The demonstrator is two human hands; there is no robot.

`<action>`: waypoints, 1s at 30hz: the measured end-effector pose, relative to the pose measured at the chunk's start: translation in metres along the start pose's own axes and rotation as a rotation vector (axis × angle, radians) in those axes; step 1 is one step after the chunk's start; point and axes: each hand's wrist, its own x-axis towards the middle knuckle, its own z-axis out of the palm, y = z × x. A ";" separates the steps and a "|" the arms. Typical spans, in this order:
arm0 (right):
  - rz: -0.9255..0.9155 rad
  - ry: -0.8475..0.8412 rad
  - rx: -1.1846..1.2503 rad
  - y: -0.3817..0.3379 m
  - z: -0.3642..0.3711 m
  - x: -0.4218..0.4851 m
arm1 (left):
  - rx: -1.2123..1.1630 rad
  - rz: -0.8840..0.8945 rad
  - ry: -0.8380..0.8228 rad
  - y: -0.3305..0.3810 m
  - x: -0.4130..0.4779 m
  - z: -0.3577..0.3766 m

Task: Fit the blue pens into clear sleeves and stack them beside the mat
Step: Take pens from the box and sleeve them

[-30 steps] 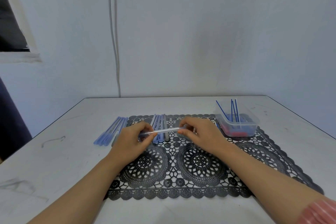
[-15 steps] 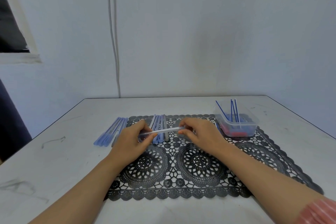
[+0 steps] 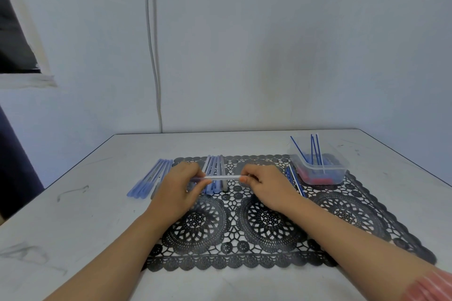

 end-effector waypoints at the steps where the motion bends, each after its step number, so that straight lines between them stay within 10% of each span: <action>1: 0.020 -0.010 0.013 -0.001 0.003 0.000 | 0.002 0.001 -0.001 -0.001 0.000 0.000; 22: 0.020 -0.339 -0.403 0.003 0.024 -0.004 | 0.249 -0.706 0.375 -0.010 0.001 -0.024; 30: 0.017 -0.340 -0.396 -0.001 0.023 -0.003 | 0.505 -0.924 0.192 -0.027 -0.001 -0.036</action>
